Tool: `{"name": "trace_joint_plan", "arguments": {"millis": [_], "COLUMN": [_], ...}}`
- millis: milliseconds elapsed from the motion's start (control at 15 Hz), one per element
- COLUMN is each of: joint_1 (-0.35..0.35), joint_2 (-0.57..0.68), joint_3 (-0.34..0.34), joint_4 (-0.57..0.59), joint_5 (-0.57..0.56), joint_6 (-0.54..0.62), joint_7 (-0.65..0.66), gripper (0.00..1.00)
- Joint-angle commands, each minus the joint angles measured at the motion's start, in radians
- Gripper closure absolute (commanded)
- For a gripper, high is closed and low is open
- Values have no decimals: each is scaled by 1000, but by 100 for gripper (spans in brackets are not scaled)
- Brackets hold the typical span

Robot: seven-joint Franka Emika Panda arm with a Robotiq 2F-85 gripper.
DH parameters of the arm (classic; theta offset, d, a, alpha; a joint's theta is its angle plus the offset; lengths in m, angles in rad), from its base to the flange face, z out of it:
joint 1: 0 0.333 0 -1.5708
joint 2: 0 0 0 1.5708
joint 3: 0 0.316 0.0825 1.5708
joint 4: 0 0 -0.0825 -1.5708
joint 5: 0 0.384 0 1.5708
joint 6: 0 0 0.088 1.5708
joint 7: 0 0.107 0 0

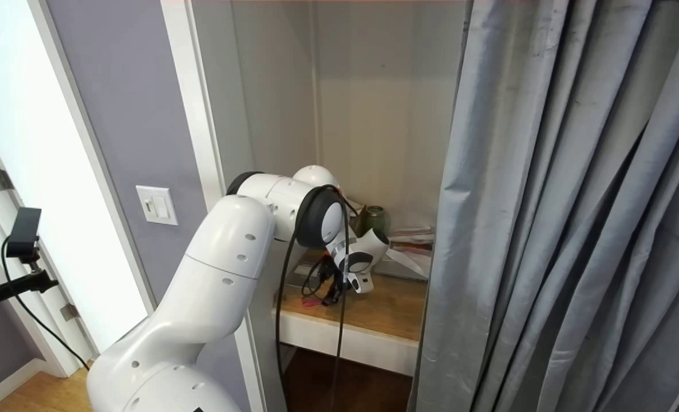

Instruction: Put the scissors on the coaster

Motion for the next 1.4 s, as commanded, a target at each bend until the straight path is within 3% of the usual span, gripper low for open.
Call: {"name": "trace_joint_plan", "arguments": {"millis": [0, 200, 600, 667, 733, 800, 1133, 1200, 1333], "joint_1": [14, 6, -40, -56, -43, -53, -47, -46, -58], "joint_2": [-28, -96, -181, -189, -151, -155, -148, -134, -114], "joint_3": [-22, -49, -118, -116, -111, -114, -110, -117, -107], "joint_4": [-7, -45, -66, -70, -32, -32, -31, -16, 18], "joint_5": [11, 13, 38, 60, 8, 9, 8, 2, 27], "joint_6": [19, 15, 1, 12, 6, 4, 4, -5, 9], "joint_7": [18, 74, 306, 319, 281, 282, 279, 301, 289], "gripper": [97, 97, 97, 97, 97, 89, 89, 97, 97]}}
